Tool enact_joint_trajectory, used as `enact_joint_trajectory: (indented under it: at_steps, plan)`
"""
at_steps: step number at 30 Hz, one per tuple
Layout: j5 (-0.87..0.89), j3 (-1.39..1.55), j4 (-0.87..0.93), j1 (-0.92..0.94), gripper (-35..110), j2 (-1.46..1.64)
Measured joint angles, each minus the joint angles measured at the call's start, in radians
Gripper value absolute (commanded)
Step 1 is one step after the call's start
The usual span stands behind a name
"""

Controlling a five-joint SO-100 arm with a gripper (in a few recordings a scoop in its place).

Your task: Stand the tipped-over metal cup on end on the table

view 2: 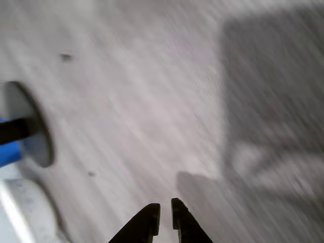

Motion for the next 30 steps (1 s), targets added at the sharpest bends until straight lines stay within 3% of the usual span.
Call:
enact_joint_trajectory:
  at_steps: [7,17,22,27,30]
  plan:
    - [-0.172,-0.322,-0.066,0.224,0,-0.189]
    - [-0.531,-1.226,0.104,0.64,3,-1.238]
    - [-0.583,-1.279,0.15,0.723,14,-1.457]
    - [-0.588,-1.29,0.183,0.762,35,-1.601]
    - [-0.588,-1.293,0.169,0.762,37,-1.646]
